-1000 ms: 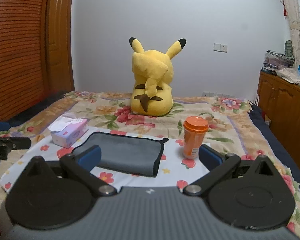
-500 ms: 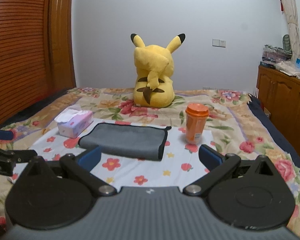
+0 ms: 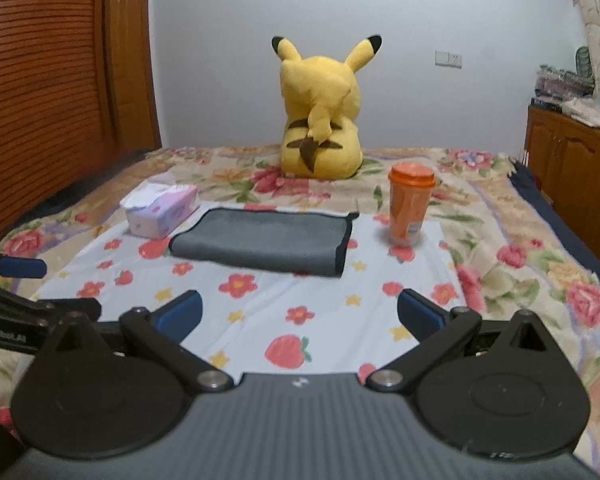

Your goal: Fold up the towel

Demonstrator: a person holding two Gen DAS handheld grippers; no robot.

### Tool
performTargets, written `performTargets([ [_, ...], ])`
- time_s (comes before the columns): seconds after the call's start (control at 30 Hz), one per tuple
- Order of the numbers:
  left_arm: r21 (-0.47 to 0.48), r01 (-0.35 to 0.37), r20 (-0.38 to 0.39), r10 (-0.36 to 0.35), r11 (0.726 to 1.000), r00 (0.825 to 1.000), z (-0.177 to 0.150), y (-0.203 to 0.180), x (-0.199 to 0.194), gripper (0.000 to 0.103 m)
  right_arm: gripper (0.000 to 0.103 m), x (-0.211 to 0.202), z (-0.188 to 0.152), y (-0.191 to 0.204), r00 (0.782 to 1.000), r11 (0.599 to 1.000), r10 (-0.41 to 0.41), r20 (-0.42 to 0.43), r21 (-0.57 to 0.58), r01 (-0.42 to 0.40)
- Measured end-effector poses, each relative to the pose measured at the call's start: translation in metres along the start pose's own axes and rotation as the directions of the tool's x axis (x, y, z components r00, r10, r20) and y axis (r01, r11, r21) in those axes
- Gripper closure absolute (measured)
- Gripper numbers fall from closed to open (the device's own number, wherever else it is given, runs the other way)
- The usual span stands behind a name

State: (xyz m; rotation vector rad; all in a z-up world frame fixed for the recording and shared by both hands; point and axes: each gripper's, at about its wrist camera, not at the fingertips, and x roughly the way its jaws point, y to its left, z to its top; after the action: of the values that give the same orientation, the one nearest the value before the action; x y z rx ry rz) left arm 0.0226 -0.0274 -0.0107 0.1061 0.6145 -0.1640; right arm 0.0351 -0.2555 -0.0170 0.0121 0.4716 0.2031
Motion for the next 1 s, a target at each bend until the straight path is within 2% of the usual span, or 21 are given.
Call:
performTargets([
  [0.47,0.008,-0.012,-0.034,0.012,1.0,0.999,-0.02,0.004,0.015,0.0,0.0,0.011,-0.014,0.001,0.999,1.0,-0.009,-0.035,0.011,0.01],
  [1.0,-0.021,-0.046,0.092,0.048,0.999,0.995,-0.015,0.009,-0.003,0.0,0.0,0.006,-0.015,-0.005,0.999,0.998,-0.047,0.004,0.039,0.047],
])
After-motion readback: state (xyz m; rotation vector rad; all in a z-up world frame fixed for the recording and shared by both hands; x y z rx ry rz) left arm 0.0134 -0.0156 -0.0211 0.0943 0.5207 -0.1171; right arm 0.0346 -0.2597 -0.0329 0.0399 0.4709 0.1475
